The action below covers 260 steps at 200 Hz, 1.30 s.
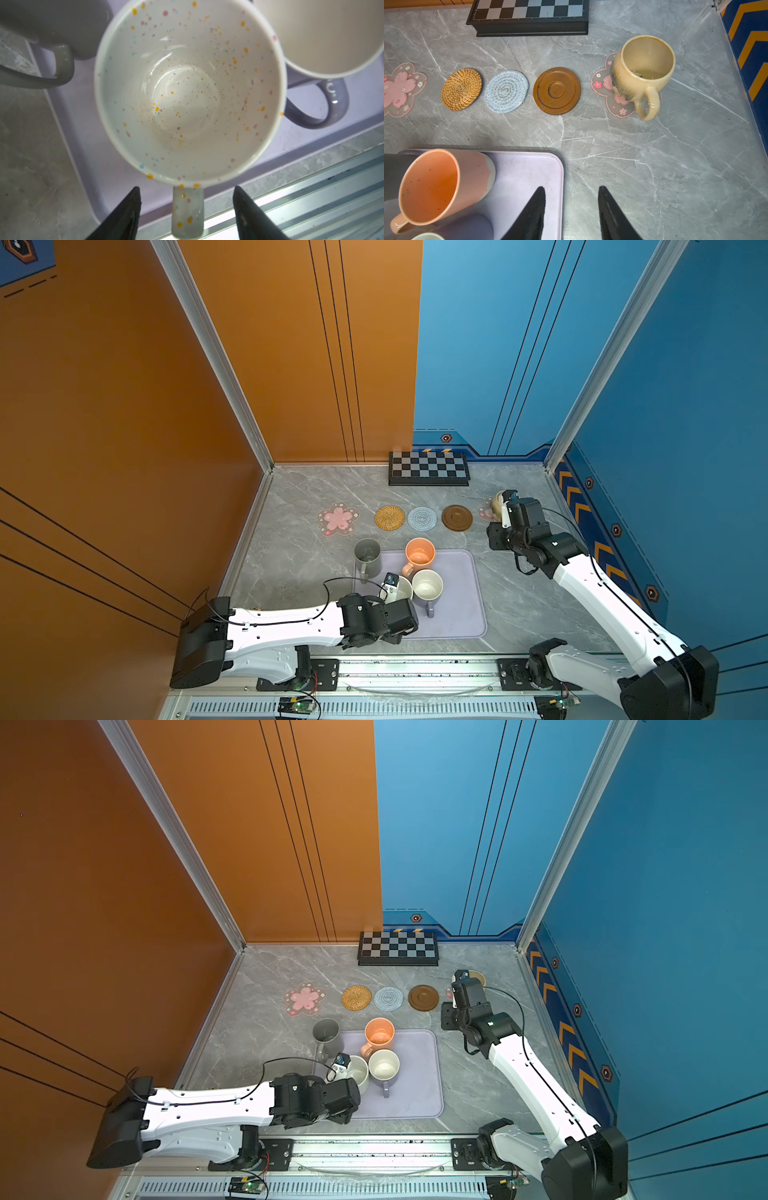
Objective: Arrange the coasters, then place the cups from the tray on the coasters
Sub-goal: 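Lower the left gripper onto the white speckled mug's rim, then close the left gripper on the speckled mug's rim and lift it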
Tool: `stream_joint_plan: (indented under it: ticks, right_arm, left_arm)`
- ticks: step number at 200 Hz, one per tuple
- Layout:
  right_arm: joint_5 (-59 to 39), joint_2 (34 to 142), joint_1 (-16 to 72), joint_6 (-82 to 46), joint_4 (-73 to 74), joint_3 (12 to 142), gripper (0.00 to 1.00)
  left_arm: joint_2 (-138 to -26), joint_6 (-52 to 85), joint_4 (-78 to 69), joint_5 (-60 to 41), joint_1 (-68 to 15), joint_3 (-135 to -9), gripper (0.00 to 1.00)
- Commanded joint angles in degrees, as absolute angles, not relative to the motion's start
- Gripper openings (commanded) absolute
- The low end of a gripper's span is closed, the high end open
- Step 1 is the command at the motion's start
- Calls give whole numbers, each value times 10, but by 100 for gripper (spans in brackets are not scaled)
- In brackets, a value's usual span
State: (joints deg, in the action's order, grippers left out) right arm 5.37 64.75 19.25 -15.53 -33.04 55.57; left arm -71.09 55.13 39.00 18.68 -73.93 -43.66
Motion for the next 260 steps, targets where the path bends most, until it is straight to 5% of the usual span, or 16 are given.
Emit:
stream_joint_plan:
  ticks: [1,116,140,209,260]
  right_arm:
    - [71,640,196,-166,-347,547,44]
    - [78,638,195,-160,-347,539,42]
    - [77,640,196,-161,-347,539,42]
    - [76,643,196,-160,-347,542,42]
    - [70,660,195,-161,-347,552,43]
  left_arm:
    - [-740,552,383,162,-730,-445,67]
    - [-782,550,383,169,-733,-465,65]
    - [-774,550,384,169,-722,-461,57]
    - [-799,532,386,164,-712,-479,54]
    - [-816,538,397,174,-706,-487,38]
